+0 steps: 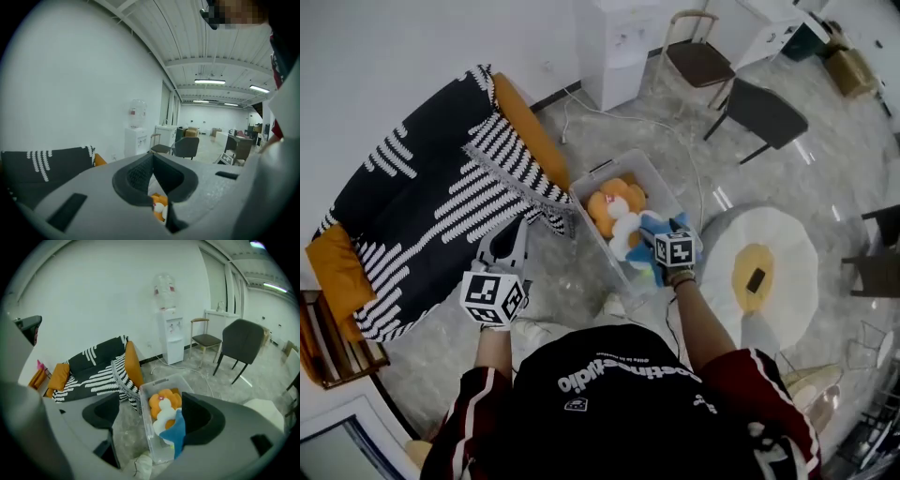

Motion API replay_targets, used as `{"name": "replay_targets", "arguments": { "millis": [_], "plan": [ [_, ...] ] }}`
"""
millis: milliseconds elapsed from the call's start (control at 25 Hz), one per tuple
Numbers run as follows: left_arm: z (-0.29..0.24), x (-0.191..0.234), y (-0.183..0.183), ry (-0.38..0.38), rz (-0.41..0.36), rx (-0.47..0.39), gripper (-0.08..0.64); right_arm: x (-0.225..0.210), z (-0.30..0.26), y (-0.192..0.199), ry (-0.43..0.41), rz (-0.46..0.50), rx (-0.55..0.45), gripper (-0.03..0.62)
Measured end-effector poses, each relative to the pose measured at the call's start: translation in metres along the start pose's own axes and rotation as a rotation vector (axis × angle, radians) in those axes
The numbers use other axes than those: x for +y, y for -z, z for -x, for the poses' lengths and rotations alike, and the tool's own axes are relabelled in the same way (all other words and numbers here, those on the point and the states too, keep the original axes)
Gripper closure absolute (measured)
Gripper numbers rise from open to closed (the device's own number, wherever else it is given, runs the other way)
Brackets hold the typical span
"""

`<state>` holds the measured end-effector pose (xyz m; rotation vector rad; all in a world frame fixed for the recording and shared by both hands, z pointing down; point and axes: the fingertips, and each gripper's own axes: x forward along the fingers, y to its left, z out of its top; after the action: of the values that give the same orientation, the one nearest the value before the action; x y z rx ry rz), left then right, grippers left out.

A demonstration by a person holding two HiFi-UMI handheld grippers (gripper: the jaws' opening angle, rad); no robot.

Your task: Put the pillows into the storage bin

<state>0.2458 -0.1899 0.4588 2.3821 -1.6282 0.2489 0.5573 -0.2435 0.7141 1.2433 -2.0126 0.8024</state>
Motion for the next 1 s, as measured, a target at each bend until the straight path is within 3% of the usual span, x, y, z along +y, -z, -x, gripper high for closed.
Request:
{"name": "replay_targets", "arguments": {
  "millis": [240,520,800,1000],
  "plan": [
    [0.062,0.071,-0.023,-0.132,0.007,-0.081,0.557,0.088,-0.005,-0.07,-0.087,0.11,-0.071,0.17],
    [0.164,0.169,-0.025,-0.355,0.054,-0.156,0.557,0.236,-0.025,-0.135,-0.25,0.284,-0.113,0.17],
    [0.272,0.254,-0.012,-0.568,0.105,-0.2,0.557,0.392,-0.046,-0.171,-0.415,0.454,-0.124,0.17],
    [0.36,0.301,0.0,-0.71,0.131,-0.223,0.557,0.508,-0.055,-0.172,-0.528,0.544,-0.118,0.17]
  ]
}}
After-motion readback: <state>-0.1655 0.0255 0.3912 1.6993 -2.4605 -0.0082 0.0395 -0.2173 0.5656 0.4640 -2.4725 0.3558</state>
